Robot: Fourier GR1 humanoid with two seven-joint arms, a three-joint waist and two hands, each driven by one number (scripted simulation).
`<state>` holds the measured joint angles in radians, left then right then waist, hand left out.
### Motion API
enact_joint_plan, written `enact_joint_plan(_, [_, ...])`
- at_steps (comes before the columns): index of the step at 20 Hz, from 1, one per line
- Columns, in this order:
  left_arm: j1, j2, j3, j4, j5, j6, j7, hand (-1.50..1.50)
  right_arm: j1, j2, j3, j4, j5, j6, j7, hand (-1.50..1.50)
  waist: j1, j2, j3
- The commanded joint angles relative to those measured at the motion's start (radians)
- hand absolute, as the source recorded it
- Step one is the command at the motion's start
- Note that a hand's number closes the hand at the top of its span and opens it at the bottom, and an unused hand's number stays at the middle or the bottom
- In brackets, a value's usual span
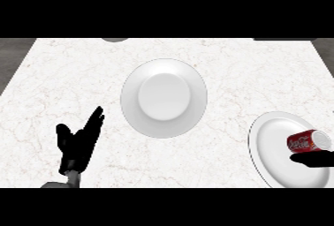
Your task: Pick the can from the plate and place it in the plate
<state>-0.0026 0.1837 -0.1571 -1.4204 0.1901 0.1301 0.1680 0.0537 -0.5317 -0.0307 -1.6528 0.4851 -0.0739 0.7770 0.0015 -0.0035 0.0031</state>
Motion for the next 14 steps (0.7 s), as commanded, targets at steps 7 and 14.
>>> enact_joint_plan(7, [0.048,-0.029,-0.003,-0.081,-0.030,-0.001,0.065,0.00,-0.049,0.073,0.044,0.110,0.078,0.102,-0.018,1.50,0.006,0.003,-0.003])
enact_joint_plan(14, [-0.054,-0.039,0.061,0.018,-0.035,-0.043,0.090,0.00,-0.053,0.071,-0.015,0.208,0.173,0.067,-0.192,1.50,-0.003,0.003,-0.003])
